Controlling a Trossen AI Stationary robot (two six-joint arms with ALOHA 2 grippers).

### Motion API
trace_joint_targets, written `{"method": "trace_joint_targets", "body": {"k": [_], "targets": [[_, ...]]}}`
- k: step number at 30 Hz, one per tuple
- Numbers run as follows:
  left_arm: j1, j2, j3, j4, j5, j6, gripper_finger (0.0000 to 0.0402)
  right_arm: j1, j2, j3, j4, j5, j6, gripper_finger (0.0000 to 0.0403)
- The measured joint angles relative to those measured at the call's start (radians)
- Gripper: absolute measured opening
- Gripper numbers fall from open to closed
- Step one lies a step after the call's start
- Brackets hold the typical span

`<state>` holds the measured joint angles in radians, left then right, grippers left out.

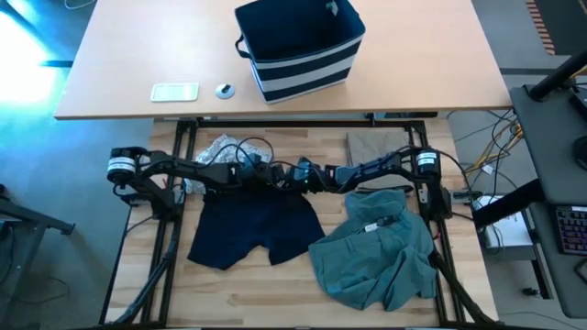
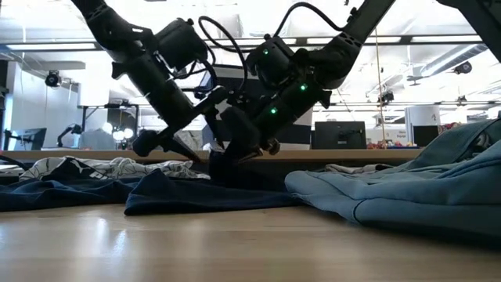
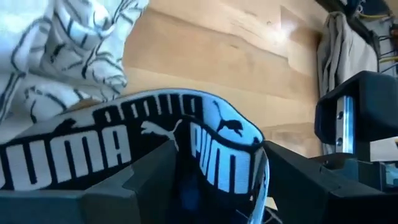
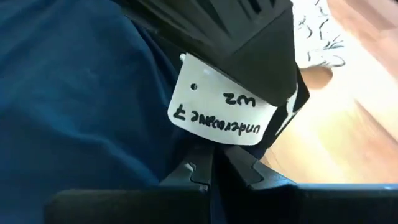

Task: Fold Laundry from Bin
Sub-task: Fold the blue boxer

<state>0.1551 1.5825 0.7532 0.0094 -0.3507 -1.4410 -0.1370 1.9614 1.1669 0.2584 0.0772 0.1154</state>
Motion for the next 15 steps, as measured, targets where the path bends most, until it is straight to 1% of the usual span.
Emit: {"method": "trace_joint_targets", "body": {"k": [4, 10, 15], "targets": [[-0.001, 0.016, 0.002, 0.000, 0.001, -0.001, 0.0220, 0.001, 0.000, -0.004, -0.006, -0.003, -0.003, 0.0009], [0.000, 0.028, 0.001, 0.010, 0.001, 0.084, 0.0220, 0.002, 0.000, -0.012, -0.005, -0.021, -0.037, 0.0009], [0.009, 0.036, -0.027, 0.062, -0.012, 0.101, 0.0220, 0.002, 0.000, -0.014, -0.005, -0.024, -0.063, 0.0009]]}}
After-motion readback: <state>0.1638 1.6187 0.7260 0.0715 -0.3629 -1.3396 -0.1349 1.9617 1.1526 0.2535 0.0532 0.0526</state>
